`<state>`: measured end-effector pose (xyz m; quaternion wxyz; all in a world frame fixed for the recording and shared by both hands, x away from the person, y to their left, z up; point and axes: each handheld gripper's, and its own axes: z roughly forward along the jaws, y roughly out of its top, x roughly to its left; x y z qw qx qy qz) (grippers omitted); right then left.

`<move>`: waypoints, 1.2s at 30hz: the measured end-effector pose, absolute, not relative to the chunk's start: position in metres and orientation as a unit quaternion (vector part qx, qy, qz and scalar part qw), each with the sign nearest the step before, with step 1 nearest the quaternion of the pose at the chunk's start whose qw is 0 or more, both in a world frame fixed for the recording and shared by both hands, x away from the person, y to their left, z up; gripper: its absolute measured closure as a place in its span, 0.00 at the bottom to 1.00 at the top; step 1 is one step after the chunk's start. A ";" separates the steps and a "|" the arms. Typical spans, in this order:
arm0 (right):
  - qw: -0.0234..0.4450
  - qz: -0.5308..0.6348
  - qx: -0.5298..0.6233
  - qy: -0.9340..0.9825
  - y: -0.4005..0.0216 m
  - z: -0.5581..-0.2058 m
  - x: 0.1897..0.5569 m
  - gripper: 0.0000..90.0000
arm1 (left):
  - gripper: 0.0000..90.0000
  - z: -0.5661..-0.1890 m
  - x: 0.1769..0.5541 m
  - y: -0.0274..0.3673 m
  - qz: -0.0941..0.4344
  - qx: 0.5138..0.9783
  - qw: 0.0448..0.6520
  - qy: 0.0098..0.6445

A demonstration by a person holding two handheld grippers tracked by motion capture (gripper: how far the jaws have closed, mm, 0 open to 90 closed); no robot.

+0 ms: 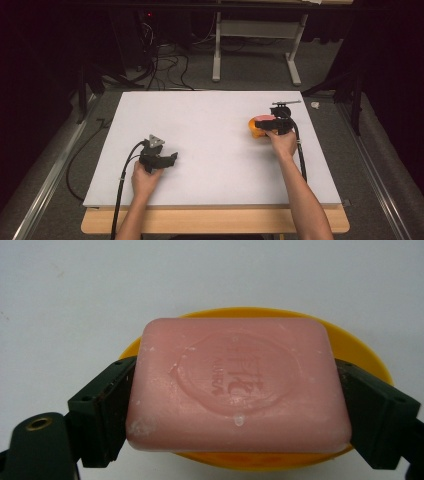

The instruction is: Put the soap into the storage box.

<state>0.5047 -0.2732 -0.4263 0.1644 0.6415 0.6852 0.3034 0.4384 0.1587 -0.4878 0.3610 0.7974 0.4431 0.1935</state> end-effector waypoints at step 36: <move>0.164 0.324 0.643 0.674 -0.278 -0.426 0.505 0.14 | 0.31 -0.488 0.438 0.159 0.193 0.797 0.361 0.443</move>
